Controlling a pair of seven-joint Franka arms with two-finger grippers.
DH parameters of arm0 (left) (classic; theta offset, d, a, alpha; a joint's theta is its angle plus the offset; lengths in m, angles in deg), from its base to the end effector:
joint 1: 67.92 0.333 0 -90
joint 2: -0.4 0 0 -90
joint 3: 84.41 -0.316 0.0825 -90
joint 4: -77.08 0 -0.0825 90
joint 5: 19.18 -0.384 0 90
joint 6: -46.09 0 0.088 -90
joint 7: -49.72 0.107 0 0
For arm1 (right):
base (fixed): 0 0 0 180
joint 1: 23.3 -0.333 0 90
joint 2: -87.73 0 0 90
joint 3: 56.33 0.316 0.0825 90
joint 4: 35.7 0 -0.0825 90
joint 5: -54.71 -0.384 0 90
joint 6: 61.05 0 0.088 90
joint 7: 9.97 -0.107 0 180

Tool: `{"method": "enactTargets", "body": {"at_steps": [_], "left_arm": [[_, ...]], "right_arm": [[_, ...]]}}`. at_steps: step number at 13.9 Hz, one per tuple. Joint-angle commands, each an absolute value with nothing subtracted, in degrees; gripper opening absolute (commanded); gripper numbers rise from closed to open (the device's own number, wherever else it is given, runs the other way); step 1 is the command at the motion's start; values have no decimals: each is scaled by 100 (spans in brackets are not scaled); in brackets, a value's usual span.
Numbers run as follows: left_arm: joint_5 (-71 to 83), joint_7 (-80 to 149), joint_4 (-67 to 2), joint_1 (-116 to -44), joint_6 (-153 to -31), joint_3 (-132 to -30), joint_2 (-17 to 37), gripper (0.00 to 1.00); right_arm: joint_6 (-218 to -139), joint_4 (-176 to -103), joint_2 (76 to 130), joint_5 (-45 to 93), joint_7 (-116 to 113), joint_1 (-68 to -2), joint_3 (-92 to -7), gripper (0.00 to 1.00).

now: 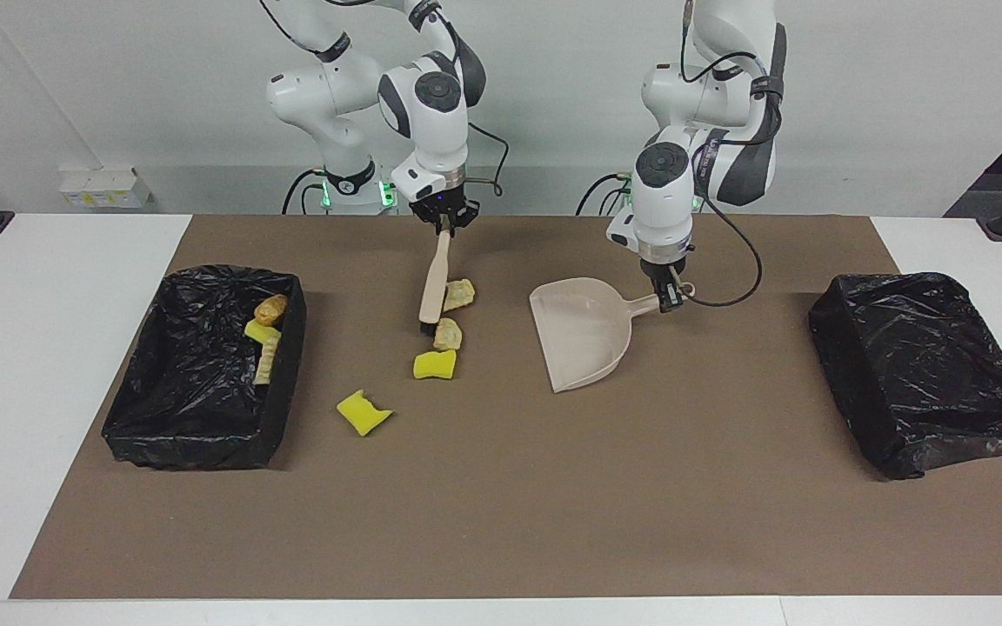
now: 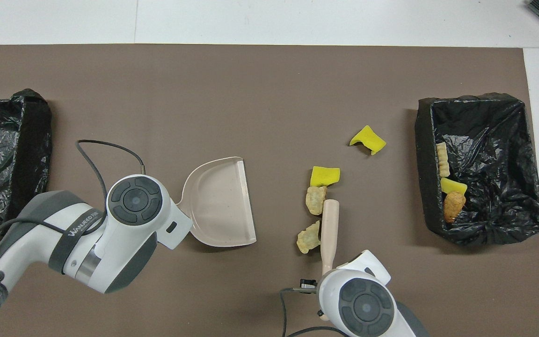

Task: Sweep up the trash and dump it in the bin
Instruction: 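Sweep the cork pieces into the dustpan with the right gripper's brush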

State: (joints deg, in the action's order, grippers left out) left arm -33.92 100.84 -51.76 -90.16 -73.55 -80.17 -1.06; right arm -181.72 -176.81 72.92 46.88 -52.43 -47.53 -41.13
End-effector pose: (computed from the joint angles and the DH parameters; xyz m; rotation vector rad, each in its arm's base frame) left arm 0.4562 -0.2132 0.3668 -2.1595 2.0060 0.2630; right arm 0.3323 0.2809 0.3797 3.0968 -0.2184 -0.1700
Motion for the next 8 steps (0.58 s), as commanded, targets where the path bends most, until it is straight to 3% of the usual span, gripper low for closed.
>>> {"method": "enactTargets", "body": {"at_steps": [1, 4, 8], "left_arm": [[-3543, 9999, -5458, -9147, -7493, -8072, -303, 0], [-3552, 10034, -5537, -9217, -7528, -8072, -346, 0], [-3543, 9973, -5721, -9393, -7800, -8072, -329, 0]], "right_arm": [[-18198, -16966, 7875, 4583, -5409, -4747, -4095, 0], [-18042, -16667, 8043, 4601, -5524, -4747, -4095, 0], [-16820, -16051, 7991, 4706, -5524, -4651, -4139, 0]]}}
